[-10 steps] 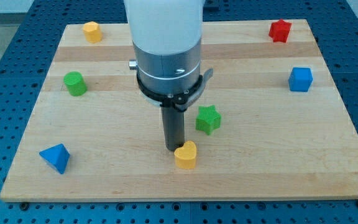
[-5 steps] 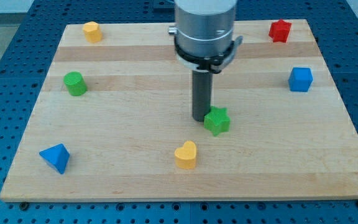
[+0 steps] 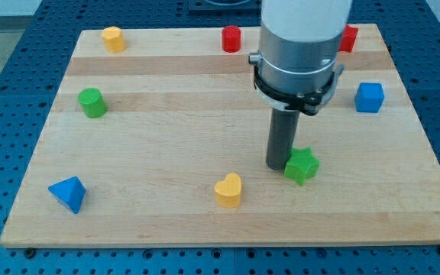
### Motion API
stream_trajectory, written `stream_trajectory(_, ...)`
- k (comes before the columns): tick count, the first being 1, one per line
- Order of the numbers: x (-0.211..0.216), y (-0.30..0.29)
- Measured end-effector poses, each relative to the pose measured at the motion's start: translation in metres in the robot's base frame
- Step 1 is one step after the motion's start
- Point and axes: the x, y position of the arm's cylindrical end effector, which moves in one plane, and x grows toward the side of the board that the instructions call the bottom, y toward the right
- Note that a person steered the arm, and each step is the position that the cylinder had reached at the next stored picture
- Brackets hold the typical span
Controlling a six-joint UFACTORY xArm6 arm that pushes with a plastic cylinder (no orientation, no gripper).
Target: Slide the green star to the bottom right of the board
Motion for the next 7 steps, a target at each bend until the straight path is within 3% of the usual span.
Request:
stream_trajectory(2, 0.024, 0.028)
stream_trajectory(7, 0.020, 0.097)
